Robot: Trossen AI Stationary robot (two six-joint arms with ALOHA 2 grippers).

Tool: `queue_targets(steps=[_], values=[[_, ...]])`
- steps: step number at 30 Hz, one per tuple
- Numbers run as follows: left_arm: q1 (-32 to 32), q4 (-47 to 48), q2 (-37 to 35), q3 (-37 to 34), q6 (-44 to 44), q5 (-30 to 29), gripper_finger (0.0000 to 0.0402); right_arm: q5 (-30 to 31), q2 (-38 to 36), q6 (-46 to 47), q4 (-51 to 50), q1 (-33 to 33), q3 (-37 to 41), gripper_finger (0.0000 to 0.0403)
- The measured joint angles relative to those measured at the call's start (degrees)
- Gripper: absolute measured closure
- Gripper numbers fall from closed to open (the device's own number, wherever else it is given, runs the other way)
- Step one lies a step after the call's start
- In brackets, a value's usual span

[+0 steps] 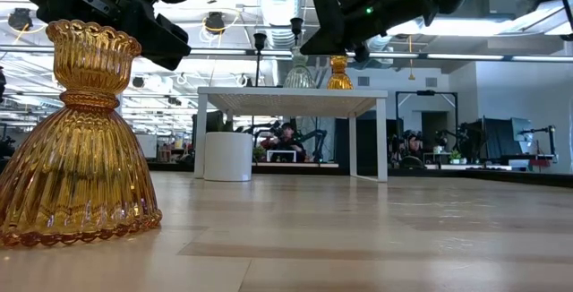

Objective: Pick & Place candle stick holders
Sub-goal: Put the transparent glass candle holder on the shelf aligned with the other glass candle holder

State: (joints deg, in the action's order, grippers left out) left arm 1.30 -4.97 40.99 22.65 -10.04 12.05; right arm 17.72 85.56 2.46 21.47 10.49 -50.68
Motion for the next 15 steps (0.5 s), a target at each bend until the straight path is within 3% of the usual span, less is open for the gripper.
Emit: queue_targets(steps=[15], values=[[0.0,0.0,0.0,0.0,0.0,0.0,0.0394,-1.2,0.0,0.1,1.0,1.4,0.0,0.0403]])
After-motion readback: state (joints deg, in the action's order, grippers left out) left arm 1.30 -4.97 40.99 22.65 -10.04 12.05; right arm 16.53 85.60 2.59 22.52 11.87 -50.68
